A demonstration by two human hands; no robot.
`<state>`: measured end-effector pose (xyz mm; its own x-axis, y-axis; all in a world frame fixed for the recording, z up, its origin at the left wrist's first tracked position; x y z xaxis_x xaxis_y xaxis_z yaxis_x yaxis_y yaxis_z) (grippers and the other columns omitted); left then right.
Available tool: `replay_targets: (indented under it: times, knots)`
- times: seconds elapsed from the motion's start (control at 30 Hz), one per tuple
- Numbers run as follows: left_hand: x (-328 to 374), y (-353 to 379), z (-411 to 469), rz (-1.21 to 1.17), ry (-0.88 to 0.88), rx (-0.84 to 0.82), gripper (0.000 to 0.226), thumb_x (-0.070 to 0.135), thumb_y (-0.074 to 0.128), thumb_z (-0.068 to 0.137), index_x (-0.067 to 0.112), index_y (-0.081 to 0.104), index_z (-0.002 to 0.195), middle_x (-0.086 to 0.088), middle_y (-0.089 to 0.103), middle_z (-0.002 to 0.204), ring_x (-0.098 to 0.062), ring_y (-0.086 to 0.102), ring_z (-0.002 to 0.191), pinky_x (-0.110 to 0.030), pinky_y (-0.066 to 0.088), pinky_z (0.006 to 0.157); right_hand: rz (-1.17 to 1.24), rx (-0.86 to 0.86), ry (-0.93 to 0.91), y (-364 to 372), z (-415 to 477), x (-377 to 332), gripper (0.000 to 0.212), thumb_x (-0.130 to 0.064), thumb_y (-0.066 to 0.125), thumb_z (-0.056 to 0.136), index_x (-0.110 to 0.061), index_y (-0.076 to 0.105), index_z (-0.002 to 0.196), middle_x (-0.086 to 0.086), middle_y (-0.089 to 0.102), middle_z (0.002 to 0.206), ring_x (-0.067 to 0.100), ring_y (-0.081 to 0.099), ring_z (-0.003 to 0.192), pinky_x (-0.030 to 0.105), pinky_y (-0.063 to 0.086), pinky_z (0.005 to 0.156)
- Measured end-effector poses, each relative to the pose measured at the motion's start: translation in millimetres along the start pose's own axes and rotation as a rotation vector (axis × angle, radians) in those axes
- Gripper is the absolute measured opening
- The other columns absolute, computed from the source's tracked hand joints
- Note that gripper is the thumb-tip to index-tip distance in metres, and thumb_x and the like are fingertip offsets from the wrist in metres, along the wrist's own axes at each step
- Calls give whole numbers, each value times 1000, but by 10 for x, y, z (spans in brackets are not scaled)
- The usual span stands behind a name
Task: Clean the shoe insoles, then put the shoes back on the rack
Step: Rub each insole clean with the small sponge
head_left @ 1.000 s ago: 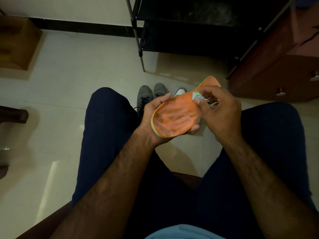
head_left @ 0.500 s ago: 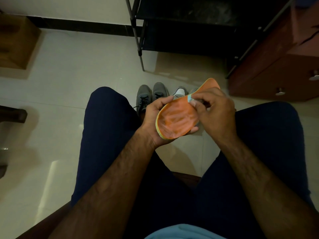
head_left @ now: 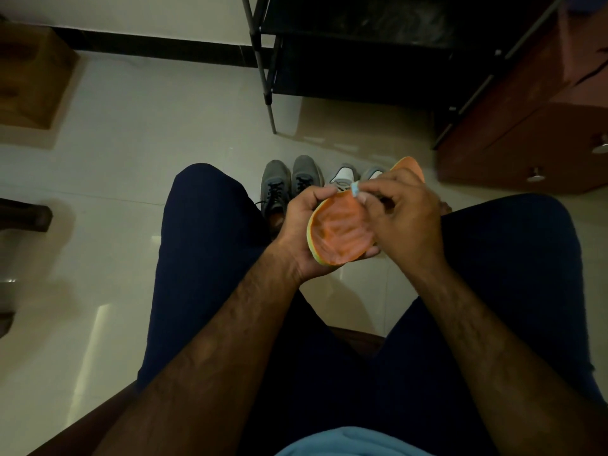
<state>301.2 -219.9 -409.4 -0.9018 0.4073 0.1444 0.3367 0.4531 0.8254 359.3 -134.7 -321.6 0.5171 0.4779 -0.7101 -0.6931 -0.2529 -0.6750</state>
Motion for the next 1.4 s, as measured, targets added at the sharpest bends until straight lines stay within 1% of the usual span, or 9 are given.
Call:
replay_targets:
  times: [0.2, 0.33, 0.47, 0.63, 0.77, 0.9, 1.07, 1.23, 1.4]
  knots:
    - [16, 11, -15, -14, 12, -3, 44, 39, 49, 92, 7, 63, 118, -15, 67, 114, -31, 65, 104, -47, 51, 97, 43, -87, -121, 101, -74, -195, 16, -3, 71, 92, -8, 79, 105, -1, 64, 101, 1, 56, 94, 10, 45, 85]
    - [-19, -40, 27, 0, -8, 13, 56, 40, 53, 92, 9, 59, 138, -18, 57, 144, -35, 54, 132, -57, 30, 119, -16, 2, -11, -6, 14, 23, 17, -6, 72, 90, -12, 80, 103, -7, 62, 101, -1, 56, 96, 19, 52, 85]
    - [9, 16, -31, -2, 0, -10, 44, 39, 52, 88, 6, 66, 115, -16, 68, 111, -30, 66, 102, -45, 48, 99, 46, -110, -127, 132, -84, -216, 15, -4, 72, 90, -9, 80, 102, 2, 67, 100, 7, 60, 94, 17, 49, 83]
    - [-9, -44, 23, 15, -9, 4, 52, 43, 52, 90, 10, 59, 131, -16, 58, 134, -34, 52, 125, -52, 25, 120, -3, -9, -1, -3, 24, 36, 15, -6, 73, 90, -11, 80, 102, -5, 64, 100, 0, 56, 95, 18, 51, 84]
    - [-10, -19, -20, -17, -8, -4, 49, 45, 42, 94, 8, 62, 118, -16, 65, 114, -31, 62, 105, -46, 45, 98, 35, -135, -155, 143, -82, -225, 15, -5, 72, 91, -8, 80, 103, 3, 66, 99, 7, 59, 93, 16, 48, 81]
    - [-22, -60, 20, -18, -17, 19, 56, 46, 49, 91, 11, 57, 134, -18, 57, 135, -36, 52, 124, -54, 25, 120, -12, -16, -12, -6, 35, 74, 17, -6, 73, 89, -12, 81, 102, -1, 66, 100, 0, 55, 93, 21, 51, 83]
    - [-22, -37, -14, -49, -27, 28, 53, 46, 43, 93, 7, 63, 122, -17, 65, 120, -34, 63, 108, -51, 40, 108, 47, -124, -100, 92, -65, -131, 16, -7, 72, 91, -10, 80, 105, 2, 67, 101, 9, 62, 95, 19, 51, 83]
    - [-30, -95, 40, -4, -32, 48, 69, 45, 53, 87, 13, 52, 148, -19, 55, 140, -38, 50, 126, -56, 27, 117, -25, -13, 39, -43, 56, 161, 15, -10, 75, 88, -15, 81, 102, -9, 62, 99, 8, 62, 91, 33, 56, 82]
    - [-29, -34, -7, -68, -36, 27, 54, 45, 45, 92, 6, 64, 125, -19, 61, 127, -35, 58, 116, -52, 28, 119, 40, -143, -58, 101, -62, -44, 17, -9, 75, 90, -13, 80, 105, -3, 66, 103, 7, 62, 97, 22, 53, 86]
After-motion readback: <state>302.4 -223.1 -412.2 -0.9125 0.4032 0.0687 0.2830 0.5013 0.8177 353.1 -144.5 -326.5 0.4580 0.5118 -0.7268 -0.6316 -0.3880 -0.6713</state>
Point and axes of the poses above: each hand's wrist, its own z-axis towards the middle knuckle, its own y-axis out of the palm, x = y × z, the point moved 10 cm from there along z, towards the middle knuckle
